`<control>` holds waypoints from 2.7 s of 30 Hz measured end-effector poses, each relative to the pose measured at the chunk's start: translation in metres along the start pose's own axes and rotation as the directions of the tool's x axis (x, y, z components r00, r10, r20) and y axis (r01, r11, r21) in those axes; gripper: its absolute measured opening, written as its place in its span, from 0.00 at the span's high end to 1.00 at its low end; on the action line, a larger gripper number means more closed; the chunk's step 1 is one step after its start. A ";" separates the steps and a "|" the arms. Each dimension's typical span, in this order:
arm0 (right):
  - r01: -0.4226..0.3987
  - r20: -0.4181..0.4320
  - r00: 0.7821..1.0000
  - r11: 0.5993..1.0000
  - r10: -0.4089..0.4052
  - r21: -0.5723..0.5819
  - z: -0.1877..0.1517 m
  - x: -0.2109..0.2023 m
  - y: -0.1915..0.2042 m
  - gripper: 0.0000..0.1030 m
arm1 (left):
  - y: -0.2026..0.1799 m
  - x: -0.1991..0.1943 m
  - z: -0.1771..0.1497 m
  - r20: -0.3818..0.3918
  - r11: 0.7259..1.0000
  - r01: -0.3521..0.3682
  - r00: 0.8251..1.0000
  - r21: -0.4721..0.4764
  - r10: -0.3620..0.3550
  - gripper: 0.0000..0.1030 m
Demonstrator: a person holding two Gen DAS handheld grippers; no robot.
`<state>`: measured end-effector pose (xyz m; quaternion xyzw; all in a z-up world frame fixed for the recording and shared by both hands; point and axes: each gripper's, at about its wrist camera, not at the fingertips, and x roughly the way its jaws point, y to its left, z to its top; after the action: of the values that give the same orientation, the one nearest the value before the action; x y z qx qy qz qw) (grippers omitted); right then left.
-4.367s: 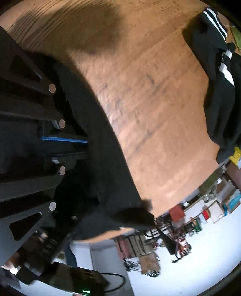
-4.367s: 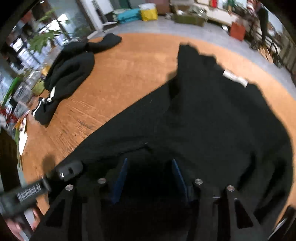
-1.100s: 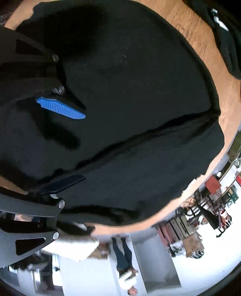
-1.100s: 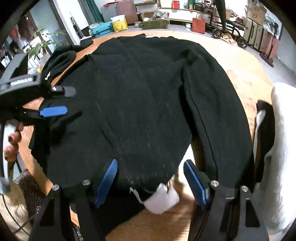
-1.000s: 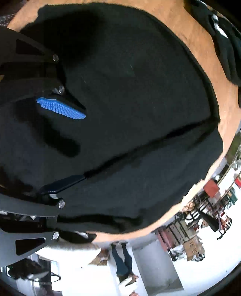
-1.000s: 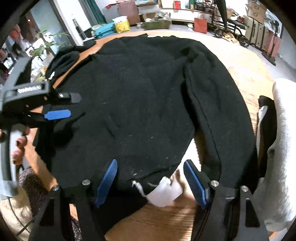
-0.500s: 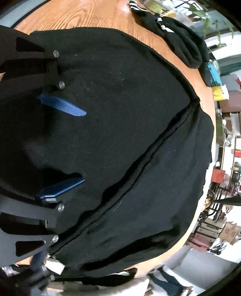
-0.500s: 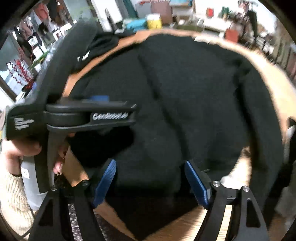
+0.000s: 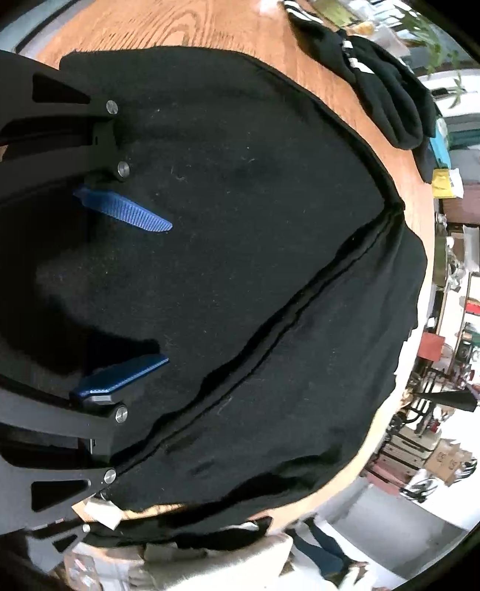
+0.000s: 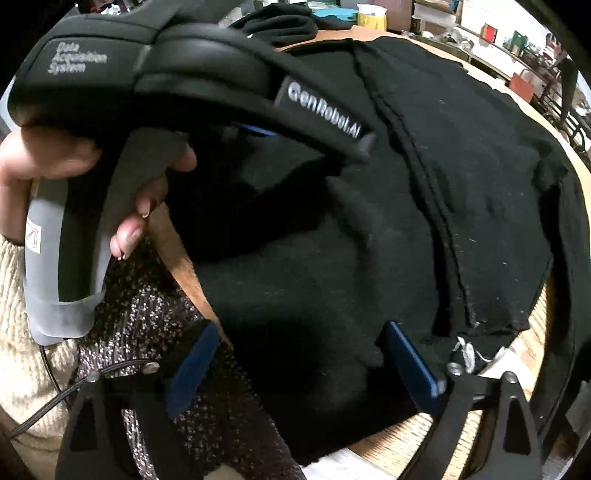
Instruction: Fold clothes
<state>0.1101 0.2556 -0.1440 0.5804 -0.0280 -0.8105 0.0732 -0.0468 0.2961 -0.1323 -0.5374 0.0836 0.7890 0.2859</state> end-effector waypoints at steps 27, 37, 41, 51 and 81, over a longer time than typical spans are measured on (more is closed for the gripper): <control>0.042 0.090 0.993 0.933 -0.080 0.358 -0.031 -0.067 -0.072 0.21 | 0.009 -0.025 -0.016 0.016 0.959 0.215 0.976 -0.186 -0.216 0.30; 0.109 0.074 0.977 0.766 -0.199 0.633 -0.113 -0.103 -0.121 0.20 | -0.043 -0.042 -0.023 -0.048 0.966 0.231 0.970 -0.118 -0.238 0.30; 0.207 0.021 0.956 0.723 -0.293 0.660 -0.135 -0.115 -0.138 0.21 | -0.053 -0.044 -0.030 -0.065 0.971 0.224 0.971 -0.081 -0.229 0.30; 0.278 -0.070 0.941 0.642 -0.330 0.714 -0.197 -0.144 -0.178 0.21 | -0.068 -0.041 -0.040 -0.086 0.976 0.208 0.973 -0.065 -0.213 0.30; -0.238 0.343 0.939 0.770 0.026 0.593 -0.176 -0.190 -0.136 0.92 | -0.075 -0.084 -0.061 -0.020 0.893 0.449 0.893 -0.043 -0.450 0.30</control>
<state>0.3246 0.4256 -0.0406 0.4311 -0.3479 -0.8295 -0.0715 0.0637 0.3005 -0.0689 -0.5589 -0.0531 0.6951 0.4491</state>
